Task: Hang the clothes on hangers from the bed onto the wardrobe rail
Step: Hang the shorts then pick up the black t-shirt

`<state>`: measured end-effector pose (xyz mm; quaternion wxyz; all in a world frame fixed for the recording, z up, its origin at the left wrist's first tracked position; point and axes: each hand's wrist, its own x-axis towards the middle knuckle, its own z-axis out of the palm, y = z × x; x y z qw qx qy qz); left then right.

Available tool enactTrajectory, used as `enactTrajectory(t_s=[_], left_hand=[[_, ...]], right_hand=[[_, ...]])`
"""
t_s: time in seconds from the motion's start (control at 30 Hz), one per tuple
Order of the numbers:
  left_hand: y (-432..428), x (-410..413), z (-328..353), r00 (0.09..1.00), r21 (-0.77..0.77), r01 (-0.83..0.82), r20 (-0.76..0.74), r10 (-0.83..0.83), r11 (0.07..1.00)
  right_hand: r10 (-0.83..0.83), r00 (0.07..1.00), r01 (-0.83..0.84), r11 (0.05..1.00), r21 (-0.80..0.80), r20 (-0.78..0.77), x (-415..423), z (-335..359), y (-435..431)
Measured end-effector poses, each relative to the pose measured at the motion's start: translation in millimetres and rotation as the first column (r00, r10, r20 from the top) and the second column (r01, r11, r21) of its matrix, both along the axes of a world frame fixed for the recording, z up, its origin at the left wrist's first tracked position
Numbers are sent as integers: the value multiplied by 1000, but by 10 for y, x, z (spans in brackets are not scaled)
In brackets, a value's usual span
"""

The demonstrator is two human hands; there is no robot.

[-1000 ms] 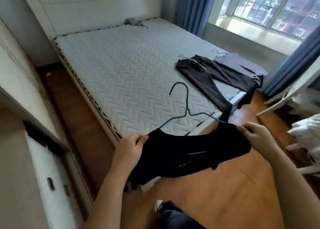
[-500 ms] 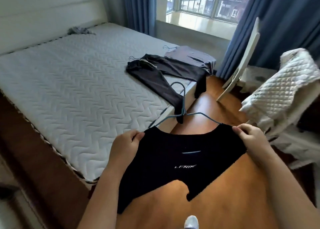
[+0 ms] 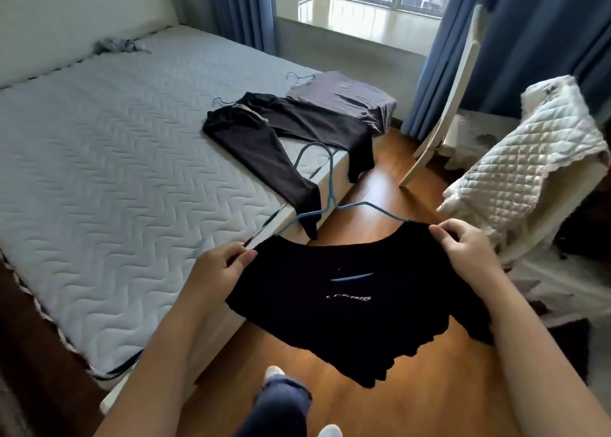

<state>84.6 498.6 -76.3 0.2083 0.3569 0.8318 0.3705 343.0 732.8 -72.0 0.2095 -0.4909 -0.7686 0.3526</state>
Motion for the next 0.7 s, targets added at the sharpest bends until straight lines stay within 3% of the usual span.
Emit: enactTrajectory(t_s=[0.37, 0.7], left_hand=[[785, -1209, -268, 955, 22, -295, 36, 294, 955], [1068, -2374, -394, 814, 10, -580, -30, 580, 815]], right_hand=[[256, 966, -256, 967, 7, 27, -1826, -75, 1259], [510, 856, -510, 860, -17, 88, -3651, -314, 1999]])
